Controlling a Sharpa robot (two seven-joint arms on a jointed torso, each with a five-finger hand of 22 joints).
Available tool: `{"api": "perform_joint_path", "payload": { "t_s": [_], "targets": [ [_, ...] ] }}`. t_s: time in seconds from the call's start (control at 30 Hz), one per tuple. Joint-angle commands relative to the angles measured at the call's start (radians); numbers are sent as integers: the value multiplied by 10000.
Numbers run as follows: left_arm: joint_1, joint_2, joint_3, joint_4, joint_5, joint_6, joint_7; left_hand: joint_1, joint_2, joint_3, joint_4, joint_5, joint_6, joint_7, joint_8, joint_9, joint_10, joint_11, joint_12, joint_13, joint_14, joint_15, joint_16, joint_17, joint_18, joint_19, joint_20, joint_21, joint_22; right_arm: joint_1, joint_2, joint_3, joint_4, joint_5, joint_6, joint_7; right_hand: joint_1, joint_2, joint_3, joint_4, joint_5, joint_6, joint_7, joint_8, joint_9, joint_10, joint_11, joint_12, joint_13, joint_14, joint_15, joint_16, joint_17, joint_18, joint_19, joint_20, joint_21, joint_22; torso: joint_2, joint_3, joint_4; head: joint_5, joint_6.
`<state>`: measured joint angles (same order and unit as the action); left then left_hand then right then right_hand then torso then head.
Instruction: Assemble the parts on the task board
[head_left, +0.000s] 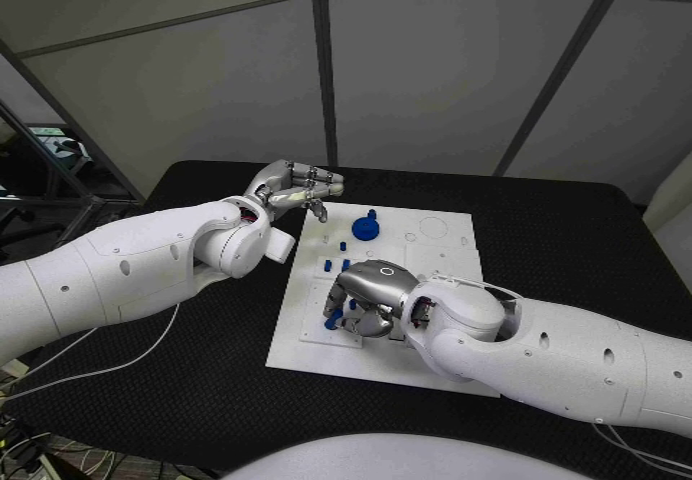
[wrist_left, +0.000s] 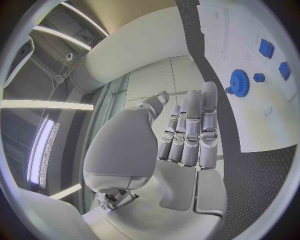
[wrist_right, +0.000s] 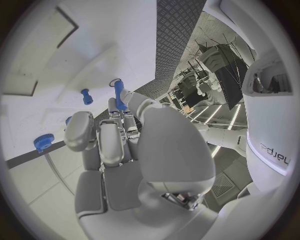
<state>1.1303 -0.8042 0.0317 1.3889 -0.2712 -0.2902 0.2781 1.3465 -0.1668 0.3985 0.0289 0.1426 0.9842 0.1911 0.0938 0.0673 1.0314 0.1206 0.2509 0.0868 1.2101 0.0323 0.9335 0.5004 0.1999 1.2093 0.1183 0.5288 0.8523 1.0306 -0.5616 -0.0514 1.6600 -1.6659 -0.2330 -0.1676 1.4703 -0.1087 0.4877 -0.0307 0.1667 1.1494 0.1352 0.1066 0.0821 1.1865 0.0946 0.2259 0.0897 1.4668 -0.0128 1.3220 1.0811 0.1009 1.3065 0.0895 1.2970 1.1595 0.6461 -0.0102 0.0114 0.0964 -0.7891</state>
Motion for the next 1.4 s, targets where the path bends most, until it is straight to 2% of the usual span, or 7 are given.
{"api": "perform_joint_path", "payload": {
  "t_s": [0.03, 0.3, 1.4],
  "targets": [
    [14, -7, 8, 17, 29, 137, -7, 0, 119, -49, 14, 4, -71, -9, -34, -9, -91, 2, 48, 1, -68, 0, 45, -9, -184, 21, 76, -66, -14, -11, -15, -20, 38, -205, 124, -172, 69, 38, 61, 1, 52, 3, 55, -63, -11, 349, -305, 48, 20, 232, -47, 23, -9, -66, -3, -19, 37, -1, 15, -1, -6, -5, -3],
    [14, -11, 7, 22, 29, 140, -10, 0, 119, -49, 14, 4, -71, -9, -34, -9, -91, 2, 48, 1, -68, 0, 45, -9, -184, 21, 76, -66, -14, -12, -30, -19, 52, -442, 101, -446, 48, 34, 64, -4, 61, 13, 55, -62, -11, 357, -305, 46, 27, 229, -46, 18, -23, -67, -3, -16, 44, 7, 7, -5, 11, -27, -14],
    [14, -28, 7, 25, 29, 146, -49, 5, 124, -73, 21, 5, -94, -3, -42, -10, -128, 7, 65, 0, -77, 6, 55, -25, -184, 24, 81, -79, -24, -20, -113, -16, 392, -1000, 186, -862, 10, 12, 56, -8, 67, 22, 54, -64, -12, 363, -306, 41, 36, 229, -45, 24, -16, -69, -3, -12, 54, 21, -1, -1, 0, -15, -17]
  ]
}}
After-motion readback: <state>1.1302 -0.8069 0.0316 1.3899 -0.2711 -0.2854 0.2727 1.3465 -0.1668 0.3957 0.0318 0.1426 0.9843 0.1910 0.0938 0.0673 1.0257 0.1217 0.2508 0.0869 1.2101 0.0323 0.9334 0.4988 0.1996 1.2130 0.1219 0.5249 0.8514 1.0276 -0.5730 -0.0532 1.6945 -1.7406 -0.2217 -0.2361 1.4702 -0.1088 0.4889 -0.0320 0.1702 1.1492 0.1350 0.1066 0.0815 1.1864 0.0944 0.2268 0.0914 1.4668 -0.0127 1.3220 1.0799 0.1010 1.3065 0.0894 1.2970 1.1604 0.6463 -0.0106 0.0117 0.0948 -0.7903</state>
